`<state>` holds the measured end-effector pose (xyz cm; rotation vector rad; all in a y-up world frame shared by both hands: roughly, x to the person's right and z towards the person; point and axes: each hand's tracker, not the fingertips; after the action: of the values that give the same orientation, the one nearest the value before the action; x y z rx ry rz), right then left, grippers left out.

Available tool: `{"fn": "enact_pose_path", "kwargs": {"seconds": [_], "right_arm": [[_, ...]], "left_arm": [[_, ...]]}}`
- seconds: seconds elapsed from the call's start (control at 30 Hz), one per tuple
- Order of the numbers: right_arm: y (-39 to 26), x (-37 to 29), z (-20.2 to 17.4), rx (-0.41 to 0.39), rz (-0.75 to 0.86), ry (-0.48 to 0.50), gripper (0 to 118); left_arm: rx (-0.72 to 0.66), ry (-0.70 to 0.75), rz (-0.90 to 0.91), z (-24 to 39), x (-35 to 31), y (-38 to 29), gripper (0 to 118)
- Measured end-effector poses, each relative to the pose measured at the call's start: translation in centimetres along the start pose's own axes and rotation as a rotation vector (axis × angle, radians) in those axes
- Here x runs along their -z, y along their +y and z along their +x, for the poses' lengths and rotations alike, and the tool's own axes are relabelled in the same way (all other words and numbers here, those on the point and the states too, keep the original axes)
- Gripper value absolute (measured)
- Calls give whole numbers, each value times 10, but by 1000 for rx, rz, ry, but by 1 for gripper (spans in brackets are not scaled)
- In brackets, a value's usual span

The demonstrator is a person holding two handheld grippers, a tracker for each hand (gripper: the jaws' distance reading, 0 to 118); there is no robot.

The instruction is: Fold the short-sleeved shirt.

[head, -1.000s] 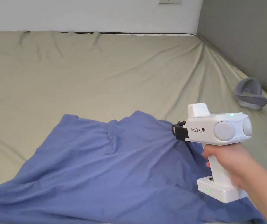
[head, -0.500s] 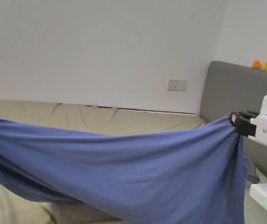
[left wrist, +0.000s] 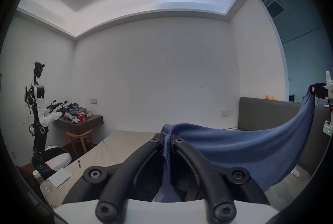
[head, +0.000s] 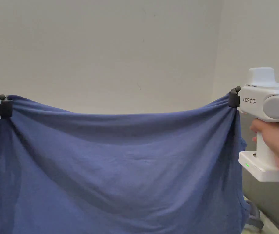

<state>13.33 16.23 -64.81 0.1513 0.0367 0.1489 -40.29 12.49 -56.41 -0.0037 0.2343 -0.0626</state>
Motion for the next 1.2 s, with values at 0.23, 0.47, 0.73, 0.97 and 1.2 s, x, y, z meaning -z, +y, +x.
{"fn": "enact_pose_path", "kwargs": {"seconds": [0.23, 0.47, 0.73, 0.97, 1.2], "right_arm": [[23, 15, -6, 1, 40, -6, 4], [35, 76, -33, -20, 60, -16, 4], [52, 162, -66, -74, 89, -40, 4], [53, 233, -81, -78, 118, -66, 4], [45, 293, -87, -54, 147, -91, 4]], "left_arm": [[-31, 32, -2, -17, 6, 19, 3], [-29, 59, -31, -30, 58, 37, 3], [-62, 117, -14, -36, 136, 70, 3], [-49, 141, -6, -31, 212, 83, 3], [1, 168, 12, -31, 235, 82, 2]]}}
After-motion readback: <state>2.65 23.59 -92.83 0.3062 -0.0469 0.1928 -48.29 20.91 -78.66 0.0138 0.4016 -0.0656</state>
